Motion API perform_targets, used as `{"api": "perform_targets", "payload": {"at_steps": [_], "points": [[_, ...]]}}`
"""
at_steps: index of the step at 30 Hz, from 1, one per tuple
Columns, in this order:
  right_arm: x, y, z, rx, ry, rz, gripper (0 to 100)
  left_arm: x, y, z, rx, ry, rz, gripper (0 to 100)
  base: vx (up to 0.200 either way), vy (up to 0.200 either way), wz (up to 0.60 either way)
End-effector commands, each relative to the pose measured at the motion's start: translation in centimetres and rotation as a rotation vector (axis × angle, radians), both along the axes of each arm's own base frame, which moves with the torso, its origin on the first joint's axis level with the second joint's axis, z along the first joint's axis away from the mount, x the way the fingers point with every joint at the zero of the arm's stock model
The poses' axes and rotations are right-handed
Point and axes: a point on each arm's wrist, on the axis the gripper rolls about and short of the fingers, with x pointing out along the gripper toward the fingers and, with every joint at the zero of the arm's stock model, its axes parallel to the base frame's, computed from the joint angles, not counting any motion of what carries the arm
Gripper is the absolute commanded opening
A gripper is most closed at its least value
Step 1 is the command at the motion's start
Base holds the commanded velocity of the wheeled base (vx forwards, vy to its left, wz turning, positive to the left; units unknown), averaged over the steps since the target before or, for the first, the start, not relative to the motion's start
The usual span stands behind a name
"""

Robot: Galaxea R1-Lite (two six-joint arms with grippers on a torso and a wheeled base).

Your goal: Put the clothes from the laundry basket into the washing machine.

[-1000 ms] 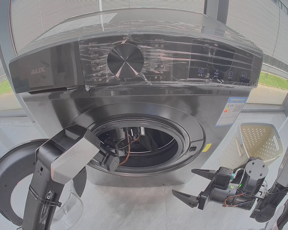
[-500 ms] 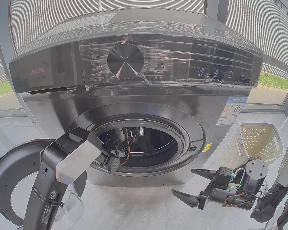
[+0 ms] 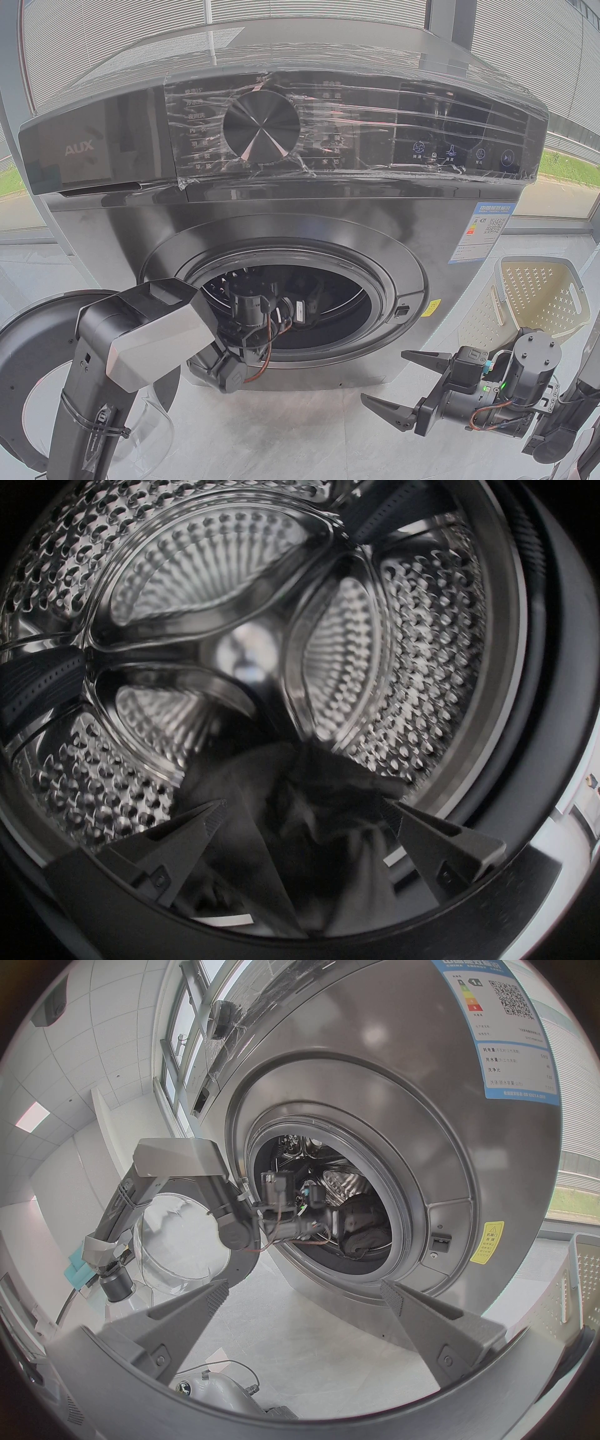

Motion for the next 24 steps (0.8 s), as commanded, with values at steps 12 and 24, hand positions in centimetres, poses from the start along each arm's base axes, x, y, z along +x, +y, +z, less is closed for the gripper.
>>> {"api": "perform_targets", "payload": {"at_steps": [12,24], "points": [[-0.3,-0.2,0.2,0.004,-0.001,-0.001,100,-17.1,0.2,4.8,0.083,0.108,-0.264,100,0.0,0.0,0.0],[-0.4,-0.5,0.2,0.002,0.003,-0.007,100,-22.5,2.8,6.4,0.066,0.083,-0.336,100,0.0,0.0,0.0]]}}
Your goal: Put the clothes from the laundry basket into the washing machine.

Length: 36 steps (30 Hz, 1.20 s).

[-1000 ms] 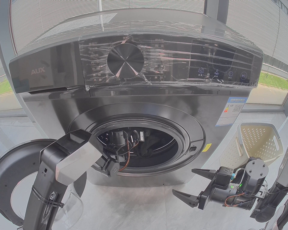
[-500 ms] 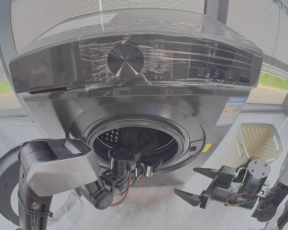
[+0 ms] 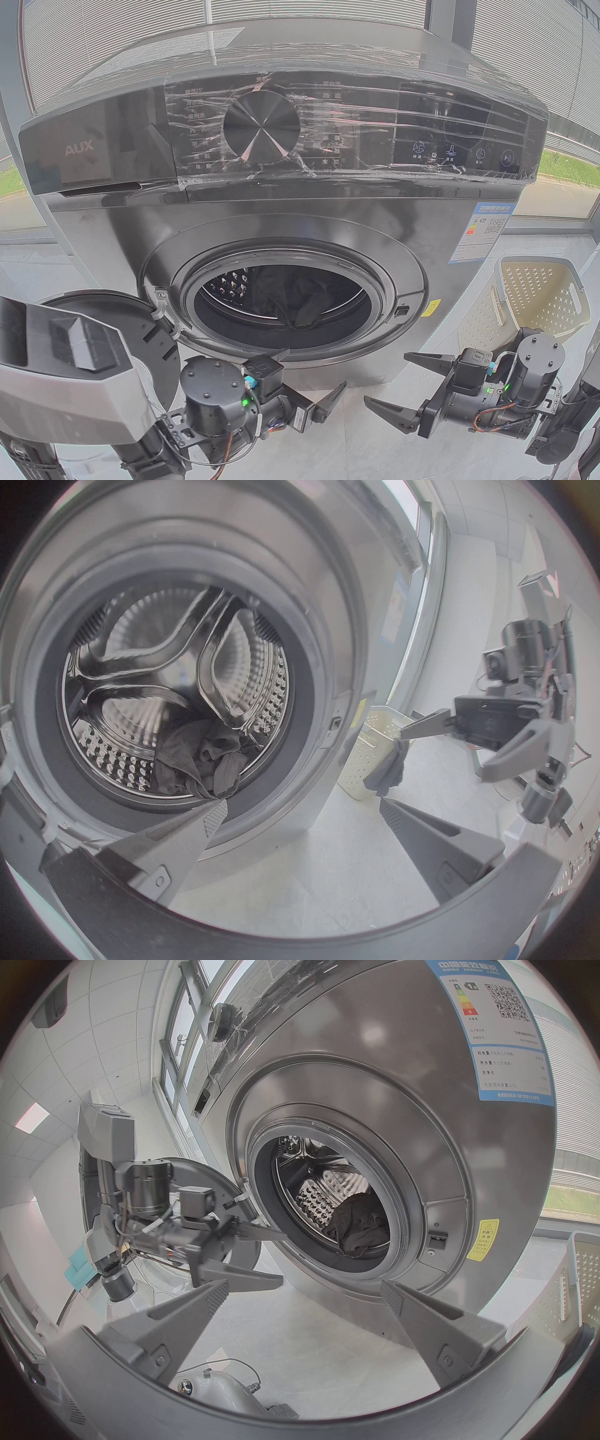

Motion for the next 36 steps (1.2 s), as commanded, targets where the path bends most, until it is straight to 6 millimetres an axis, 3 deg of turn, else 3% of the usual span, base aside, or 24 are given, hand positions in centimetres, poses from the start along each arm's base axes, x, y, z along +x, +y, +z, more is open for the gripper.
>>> {"api": "perform_targets", "payload": {"at_steps": [1,10,15,23,27,36], "points": [[-0.1,-0.2,0.2,0.005,-0.007,-0.005,100,-2.4,1.9,2.4,-0.038,-0.029,-0.014,100,0.0,0.0,0.0],[-0.8,-1.0,2.0,0.049,-0.071,-0.043,100,-3.5,5.1,4.7,-0.123,-0.039,0.073,100,0.0,0.0,0.0],[-1.4,-1.9,3.2,0.075,-0.121,-0.149,100,-4.6,6.6,6.1,-0.167,-0.073,0.124,100,0.0,0.0,0.0],[-1.8,-5.3,4.4,0.107,-0.163,-0.347,100,-7.2,9.7,7.1,-0.187,-0.11,0.17,100,-0.025,0.0,0.0],[-3.4,-6.7,5.6,0.106,-0.187,-0.365,100,-7.8,11.2,7.8,-0.206,-0.142,0.231,100,-0.2,0.0,0.0],[-7.5,-9.7,5.8,0.045,-0.142,-0.424,100,-9.0,13.0,9.2,-0.205,-0.211,0.286,100,-0.2,0.0,0.0]]}}
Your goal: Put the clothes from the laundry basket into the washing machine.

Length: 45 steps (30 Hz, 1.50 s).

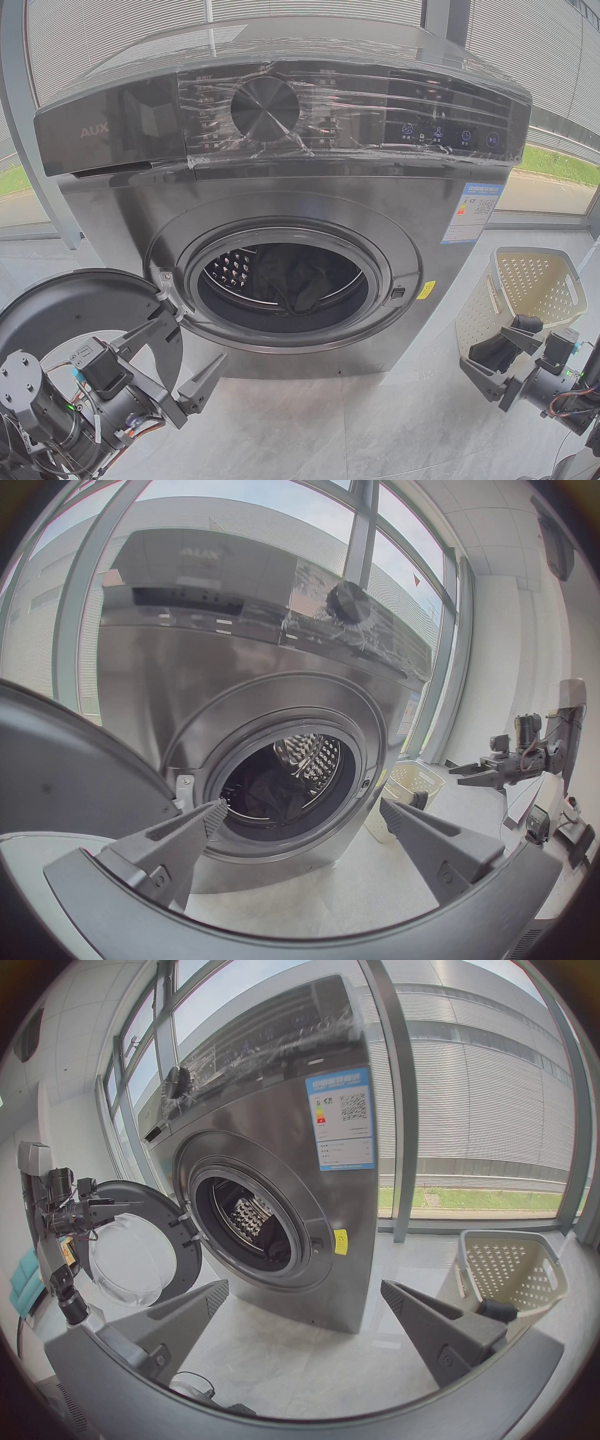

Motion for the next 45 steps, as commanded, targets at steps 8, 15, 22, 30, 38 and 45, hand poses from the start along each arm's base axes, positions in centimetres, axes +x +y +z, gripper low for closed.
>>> {"api": "perform_targets", "payload": {"at_steps": [8,15,22,30,38,45], "points": [[-5.7,-4.7,1.4,0.066,-0.117,-0.111,100,-3.0,4.7,1.5,0.001,-0.035,0.11,100,-0.2,0.0,0.0],[-7.7,-6.4,0.7,0.033,-0.142,-0.224,100,-5.4,6.7,1.2,0.02,-0.018,0.122,100,-0.2,0.0,0.0],[-11.5,-8.0,-1.3,-0.021,-0.21,-0.367,100,-8.3,9.6,-0.3,0.062,0.011,0.205,100,-0.029,0.0,0.0],[-13.7,-8.1,-3.0,0.006,-0.271,-0.42,100,-11.3,11.5,-2.0,0.009,-0.015,0.304,100,0.0,0.0,0.0],[-13.7,-8.5,-3.9,0.009,-0.18,-0.581,100,-13.0,12.0,-4.6,-0.018,0.089,0.464,100,0.0,0.0,0.0],[-14.4,-8.0,-4.0,-0.104,-0.279,-0.597,100,-14.0,11.6,-5.4,0.015,0.035,0.537,100,0.0,0.0,0.0]]}}
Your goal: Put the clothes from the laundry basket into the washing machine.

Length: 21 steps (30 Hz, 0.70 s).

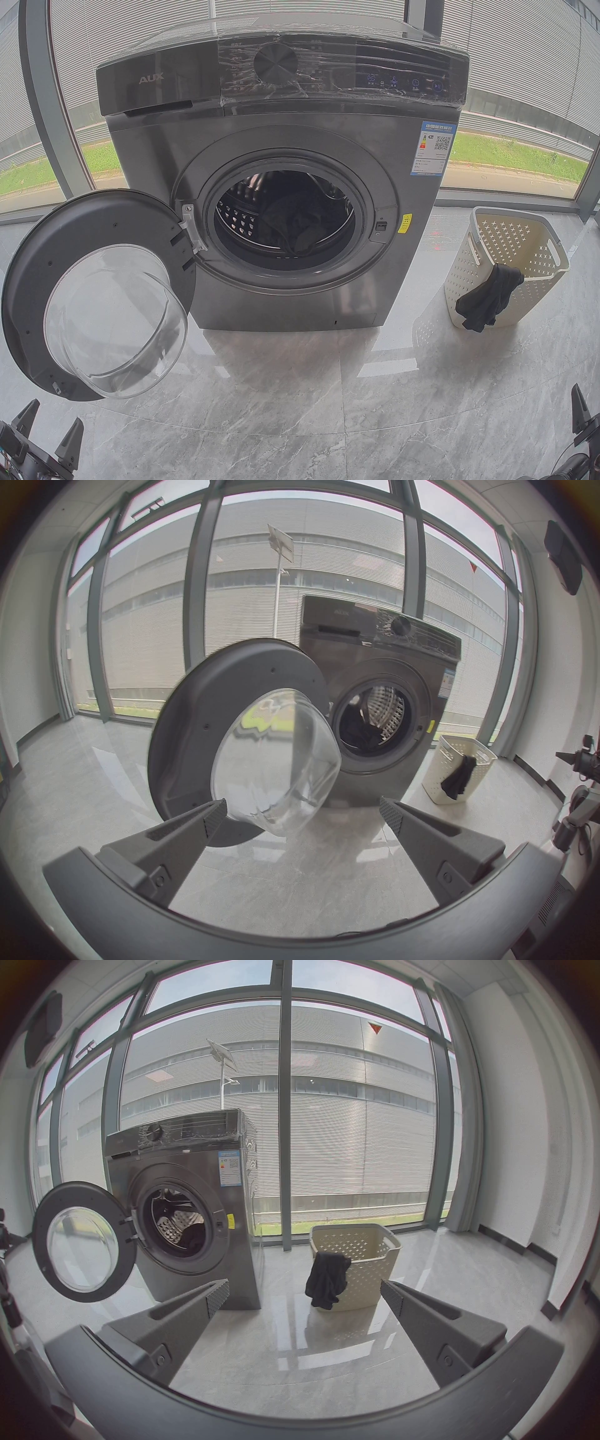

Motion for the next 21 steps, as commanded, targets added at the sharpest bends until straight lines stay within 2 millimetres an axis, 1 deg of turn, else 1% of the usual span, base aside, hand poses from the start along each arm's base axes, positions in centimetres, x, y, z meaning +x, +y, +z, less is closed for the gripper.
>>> {"api": "perform_targets", "payload": {"at_steps": [1,3,5,7,8,10,13,14,16,21], "points": [[-0.7,0.4,-0.8,-0.117,-0.048,0.027,100,-1.3,-0.2,-1.0,0.029,-0.103,0.094,100,0.0,0.0,0.0],[-0.6,0.5,-0.8,-0.108,-0.045,0.075,100,-1.6,-0.3,-1.1,0.041,-0.137,0.088,100,0.0,0.0,0.0],[-0.7,0.6,-0.9,-0.025,-0.044,0.111,100,-1.7,-0.5,-1.1,0.065,-0.152,0.023,100,0.0,0.0,0.0],[-0.8,0.6,-0.9,0.044,-0.022,0.137,100,-1.7,-0.4,-1.2,0.1,-0.148,0.038,100,0.0,0.0,0.0],[-0.8,0.6,-0.9,0.062,-0.019,0.132,100,-1.7,-0.3,-1.3,0.149,-0.137,0.066,100,0.0,0.0,0.0],[-0.7,0.5,-1.3,0.037,-0.007,0.089,100,-1.7,-0.3,-1.3,0.21,-0.129,0.091,100,0.0,0.0,0.0],[-0.6,0.6,-1.6,0.008,0.013,0.122,100,-1.7,-0.3,-1.3,0.194,-0.132,0.065,100,0.0,0.0,0.0],[-0.6,0.7,-1.5,-0.028,0.027,0.167,100,-1.7,-0.5,-1.4,0.149,-0.13,-0.026,100,0.0,0.0,0.0],[-0.5,0.7,-1.4,-0.027,0.04,0.173,100,-1.7,-0.7,-2.0,0.119,-0.069,-0.097,100,0.0,0.0,0.0],[-0.7,0.7,-1.5,-0.028,0.008,0.166,100,-1.7,-0.6,-1.9,0.126,-0.085,-0.061,100,0.0,0.0,0.0]]}}
